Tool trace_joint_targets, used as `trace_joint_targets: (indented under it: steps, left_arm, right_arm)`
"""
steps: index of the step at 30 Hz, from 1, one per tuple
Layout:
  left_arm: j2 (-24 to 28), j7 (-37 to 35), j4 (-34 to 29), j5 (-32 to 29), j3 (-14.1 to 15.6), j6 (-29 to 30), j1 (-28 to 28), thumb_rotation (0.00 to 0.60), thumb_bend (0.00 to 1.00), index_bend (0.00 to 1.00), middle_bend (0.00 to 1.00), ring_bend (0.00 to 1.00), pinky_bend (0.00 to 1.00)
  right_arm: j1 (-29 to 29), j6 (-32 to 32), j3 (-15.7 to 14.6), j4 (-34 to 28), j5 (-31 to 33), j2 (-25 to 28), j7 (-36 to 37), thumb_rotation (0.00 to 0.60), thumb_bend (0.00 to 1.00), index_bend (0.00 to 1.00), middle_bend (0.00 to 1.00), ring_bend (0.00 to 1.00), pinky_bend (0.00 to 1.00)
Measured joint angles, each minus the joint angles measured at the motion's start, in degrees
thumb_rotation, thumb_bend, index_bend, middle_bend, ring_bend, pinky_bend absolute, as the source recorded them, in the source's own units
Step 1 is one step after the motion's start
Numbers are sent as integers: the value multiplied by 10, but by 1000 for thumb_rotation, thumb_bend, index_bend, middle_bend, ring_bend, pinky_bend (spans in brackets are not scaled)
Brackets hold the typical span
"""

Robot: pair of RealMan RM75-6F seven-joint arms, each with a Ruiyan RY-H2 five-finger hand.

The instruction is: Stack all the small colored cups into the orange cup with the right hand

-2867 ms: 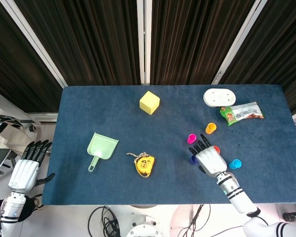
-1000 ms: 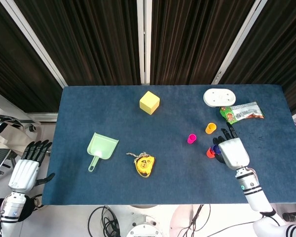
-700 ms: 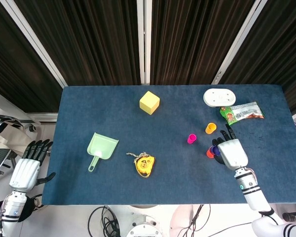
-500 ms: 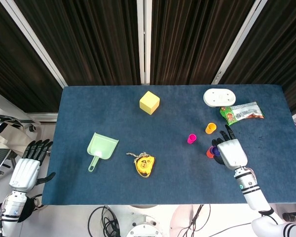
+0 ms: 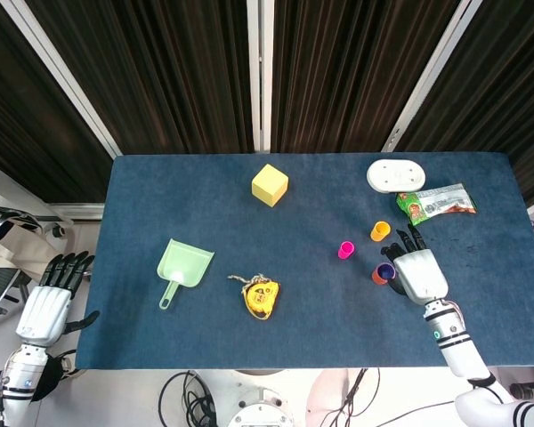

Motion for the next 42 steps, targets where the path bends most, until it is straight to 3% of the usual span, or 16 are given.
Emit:
trace_joint_targets:
  steps: [11, 16, 22, 29, 42]
  left_arm:
    - [-1, -1, 3, -1, 0, 0, 1, 600, 152, 36, 24, 0, 0]
    - [-2, 4, -1, 5, 0, -1, -4, 600, 151, 36, 24, 0, 0]
    - [-1, 12, -9, 10, 1, -2, -6, 600, 152, 36, 24, 0, 0]
    - [2, 11, -9, 3, 1, -2, -3, 600, 152, 36, 24, 0, 0]
    - [5, 0, -5, -5, -4, -7, -6, 600, 152, 36, 24, 0, 0]
  right_arm:
    - [-16, 41, 1, -24, -12, 27, 10, 600, 115, 332, 350, 92, 0]
    - [-22, 56, 17, -33, -1, 45, 11, 600, 107, 324, 333, 92, 0]
    - [13, 3, 55, 11, 52, 28, 4, 600, 105, 307, 311, 82, 0]
    - [78, -102, 88, 105, 130, -31, -23, 600, 105, 281, 296, 72, 0]
    - [148, -187, 100, 230, 195, -130, -51, 600, 118, 274, 323, 84, 0]
